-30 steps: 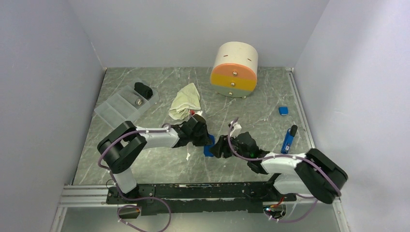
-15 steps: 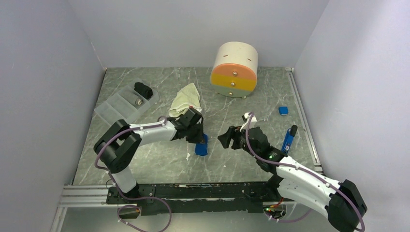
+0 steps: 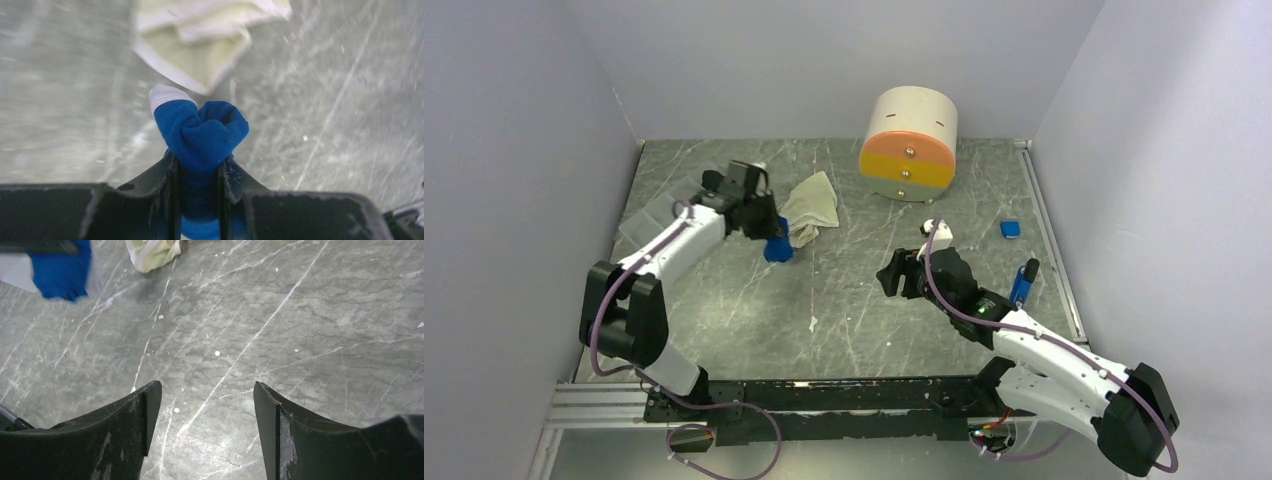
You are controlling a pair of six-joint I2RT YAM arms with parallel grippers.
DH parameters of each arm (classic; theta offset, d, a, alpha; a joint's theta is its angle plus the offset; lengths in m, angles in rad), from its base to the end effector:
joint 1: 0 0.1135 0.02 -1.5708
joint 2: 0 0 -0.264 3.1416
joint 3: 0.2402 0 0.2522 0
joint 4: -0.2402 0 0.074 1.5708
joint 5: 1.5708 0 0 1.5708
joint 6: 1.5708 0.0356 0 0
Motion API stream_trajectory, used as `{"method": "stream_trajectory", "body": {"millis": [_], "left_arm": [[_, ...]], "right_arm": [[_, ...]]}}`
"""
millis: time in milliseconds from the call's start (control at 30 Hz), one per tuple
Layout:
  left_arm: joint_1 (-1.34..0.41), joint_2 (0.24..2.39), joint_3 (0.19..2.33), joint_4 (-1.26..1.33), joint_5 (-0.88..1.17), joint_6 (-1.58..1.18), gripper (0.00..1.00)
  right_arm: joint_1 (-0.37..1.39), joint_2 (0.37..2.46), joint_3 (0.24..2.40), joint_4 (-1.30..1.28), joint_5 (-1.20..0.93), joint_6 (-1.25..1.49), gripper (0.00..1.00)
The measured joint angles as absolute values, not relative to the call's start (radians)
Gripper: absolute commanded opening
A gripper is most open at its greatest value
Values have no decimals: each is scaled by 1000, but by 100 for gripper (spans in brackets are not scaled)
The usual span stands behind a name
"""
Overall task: Roll the underwear
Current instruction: Pick up the underwear from the center of the board, then place the underwear in the storage box.
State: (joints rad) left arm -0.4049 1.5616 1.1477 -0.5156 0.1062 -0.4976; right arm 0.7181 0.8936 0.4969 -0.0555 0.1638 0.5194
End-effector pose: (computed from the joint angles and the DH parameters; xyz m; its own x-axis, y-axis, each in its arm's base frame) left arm 0.3031 -0.1340 0.2462 -0.8620 -0.1469 -0.4851 0.0439 0.9318 -0.3602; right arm 0.1558 0.1284 0.2323 -0.5530 0.1671 -0.8162 -0.3043 0.8715 0.3846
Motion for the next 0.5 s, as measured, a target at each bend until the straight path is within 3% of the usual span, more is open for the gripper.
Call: {"method": "stream_trajectory", "body": {"millis": [300,500], "left_arm": [[12,1585,1354,-614,125,-406,5],[173,1711,1493,-622,135,-398,5]], "right_arm": [[695,1082,607,-103,60,464,70],[693,1161,671,-128,-20,404,70]]}}
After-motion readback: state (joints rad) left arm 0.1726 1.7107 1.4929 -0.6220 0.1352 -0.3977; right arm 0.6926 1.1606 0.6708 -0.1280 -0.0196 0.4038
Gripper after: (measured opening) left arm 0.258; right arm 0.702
